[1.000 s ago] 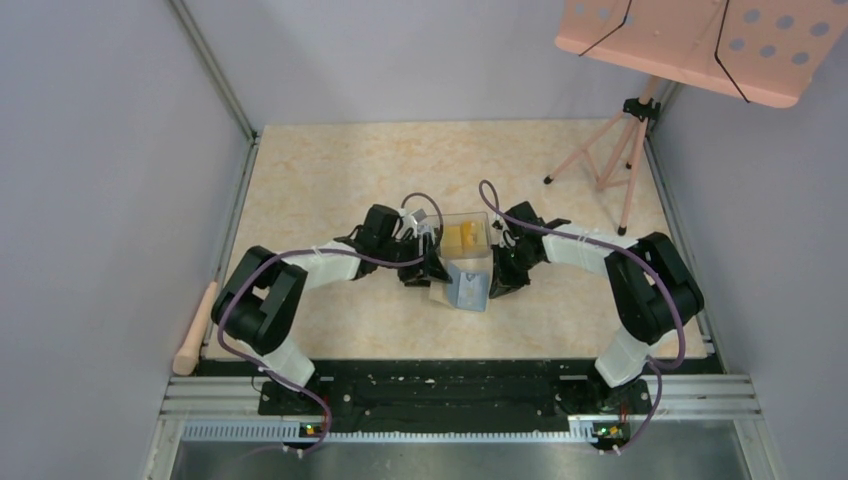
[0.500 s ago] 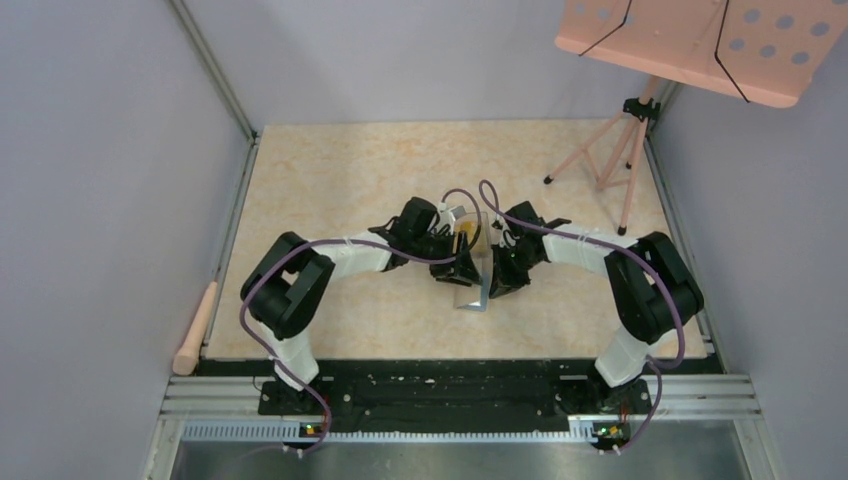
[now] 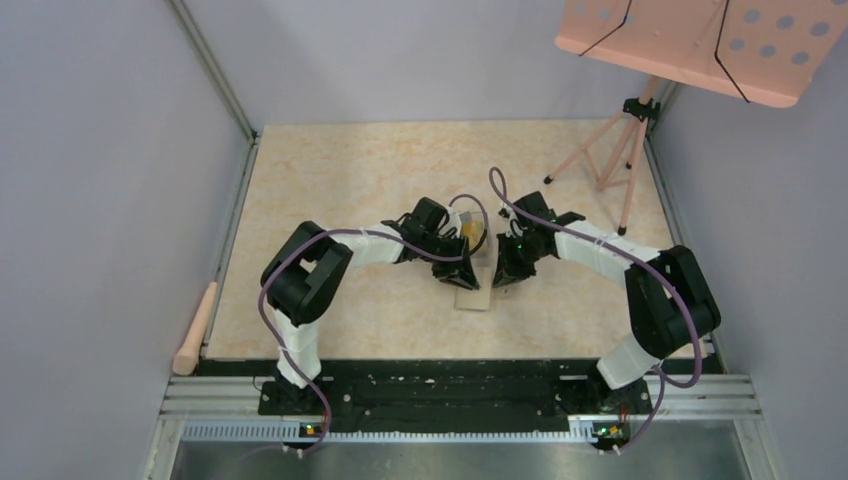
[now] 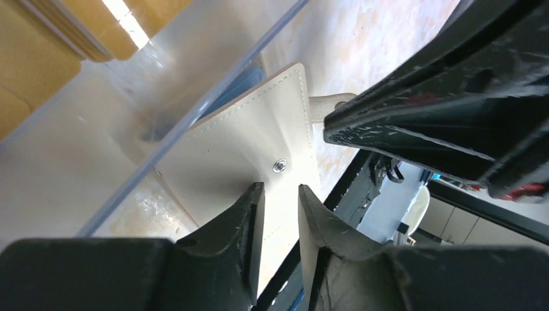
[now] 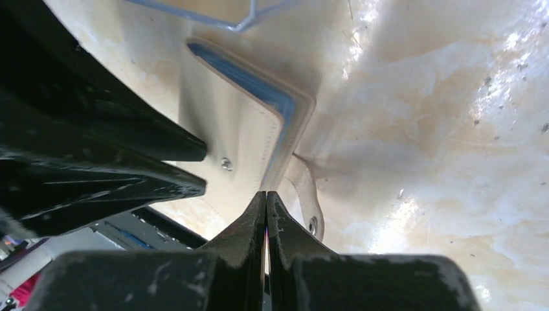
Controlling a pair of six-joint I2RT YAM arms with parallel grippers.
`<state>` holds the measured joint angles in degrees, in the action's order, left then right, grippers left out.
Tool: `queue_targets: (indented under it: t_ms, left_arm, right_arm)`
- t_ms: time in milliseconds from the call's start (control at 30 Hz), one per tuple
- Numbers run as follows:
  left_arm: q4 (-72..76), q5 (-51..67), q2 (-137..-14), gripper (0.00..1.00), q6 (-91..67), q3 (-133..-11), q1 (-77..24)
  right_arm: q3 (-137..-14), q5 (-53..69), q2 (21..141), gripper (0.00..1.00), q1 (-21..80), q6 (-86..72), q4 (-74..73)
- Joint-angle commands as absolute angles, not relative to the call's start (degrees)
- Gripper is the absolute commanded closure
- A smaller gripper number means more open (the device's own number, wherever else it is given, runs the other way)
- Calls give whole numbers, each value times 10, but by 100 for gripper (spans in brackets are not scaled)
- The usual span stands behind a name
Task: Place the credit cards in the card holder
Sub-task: Close the card holder at the center of the board.
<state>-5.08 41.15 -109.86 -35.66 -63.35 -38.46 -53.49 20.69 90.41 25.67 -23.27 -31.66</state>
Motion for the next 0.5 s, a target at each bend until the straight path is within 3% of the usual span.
queue_targets:
  t_ms: [0, 200, 467]
  left_arm:
    - [-123, 378, -1120, 73, -321, -675, -393]
    - [-205, 316, -1134, 97, -287, -714, -412]
    - [-236, 233, -1078, 100, -266, -723, -420]
  right_arm:
    - [-573, 216, 892, 100, 250, -226, -316]
    - [-580, 242, 925, 100, 250, -228, -287]
    - [-538, 228, 975, 100, 251, -223, -233]
